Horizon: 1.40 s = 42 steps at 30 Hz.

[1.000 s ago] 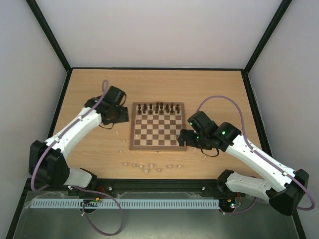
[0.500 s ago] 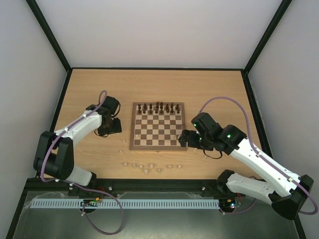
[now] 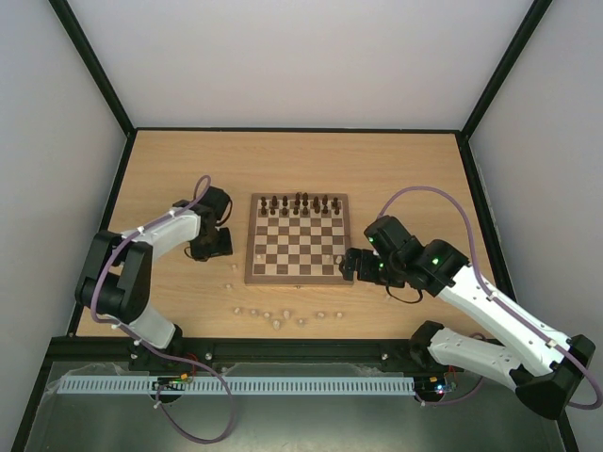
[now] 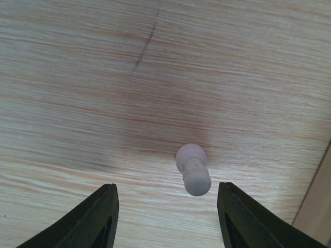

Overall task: Set up the chess pieces on the board
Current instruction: Pick up the chess piece at the center of the board.

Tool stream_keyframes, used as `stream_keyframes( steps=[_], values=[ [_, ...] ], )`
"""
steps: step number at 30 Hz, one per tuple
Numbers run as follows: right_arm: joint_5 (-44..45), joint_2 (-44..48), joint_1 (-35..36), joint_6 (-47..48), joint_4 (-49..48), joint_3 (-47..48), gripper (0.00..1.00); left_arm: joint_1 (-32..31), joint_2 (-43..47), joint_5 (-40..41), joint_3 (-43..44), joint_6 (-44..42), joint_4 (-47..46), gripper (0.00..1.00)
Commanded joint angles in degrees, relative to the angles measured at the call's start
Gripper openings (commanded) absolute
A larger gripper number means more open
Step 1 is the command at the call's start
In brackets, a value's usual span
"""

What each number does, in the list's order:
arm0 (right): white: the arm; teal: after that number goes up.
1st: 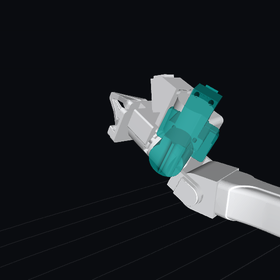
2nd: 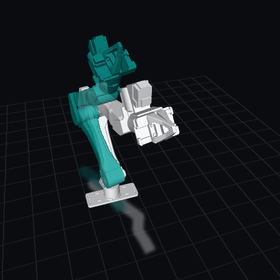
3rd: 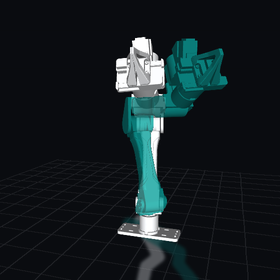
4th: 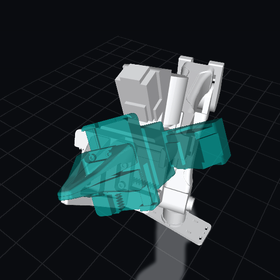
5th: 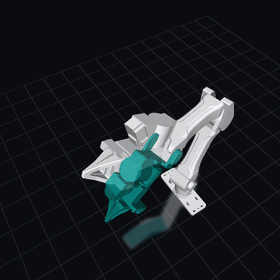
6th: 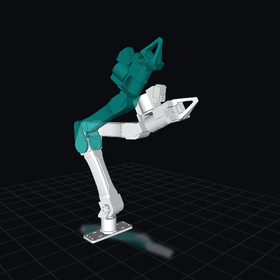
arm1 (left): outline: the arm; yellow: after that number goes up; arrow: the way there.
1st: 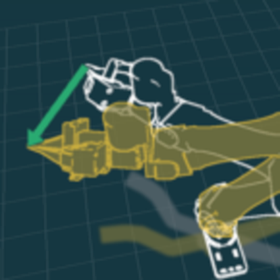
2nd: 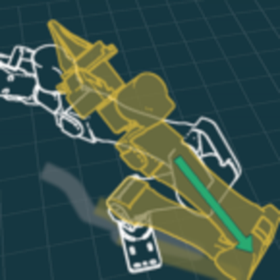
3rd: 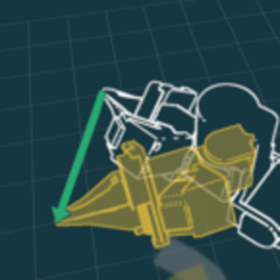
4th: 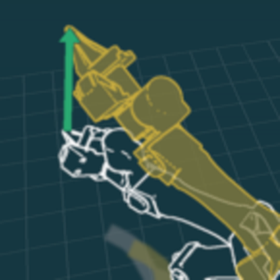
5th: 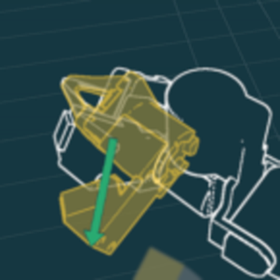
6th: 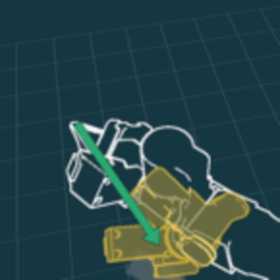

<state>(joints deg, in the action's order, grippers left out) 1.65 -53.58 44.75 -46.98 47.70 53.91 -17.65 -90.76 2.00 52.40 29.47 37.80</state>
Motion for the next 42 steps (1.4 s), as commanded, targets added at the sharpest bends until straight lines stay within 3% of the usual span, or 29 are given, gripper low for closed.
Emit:
stream_keyframes(
  steps=[1, 16, 24, 27, 29, 42],
  values=[
    [-0.33, 0.45, 0.20, -0.48, 1.88, -1.15, 0.99, 0.18, -1.69, -0.41, -0.80, -0.82, -1.15, 0.53],
    [-0.68, -2.07, 0.28, 0.78, 0.07, -1.36, 0.99, 0.25, -3.38, 0.46, 1.81, -1.09, -1.03, 0.17],
    [-0.55, -3.18, 0.24, 1.43, -0.52, -1.67, 0.99, 0.20, -4.03, 1.16, 2.57, -1.49, -1.00, 0.17],
    [-0.68, -3.51, 0.24, 1.59, -1.05, -2.00, 0.99, 0.18, -4.36, 1.60, 2.84, -1.59, -0.59, 0.31],
    [-0.85, -3.91, 0.25, 1.68, -1.31, -2.12, 0.99, 0.18, -4.34, 1.92, 2.93, -1.55, -0.56, 0.33],
    [-1.09, -5.25, 0.24, 2.16, -2.31, -2.45, 0.99, 0.18, -4.49, 2.81, 5.52, -1.71, 0.41, 0.25]
  ],
)
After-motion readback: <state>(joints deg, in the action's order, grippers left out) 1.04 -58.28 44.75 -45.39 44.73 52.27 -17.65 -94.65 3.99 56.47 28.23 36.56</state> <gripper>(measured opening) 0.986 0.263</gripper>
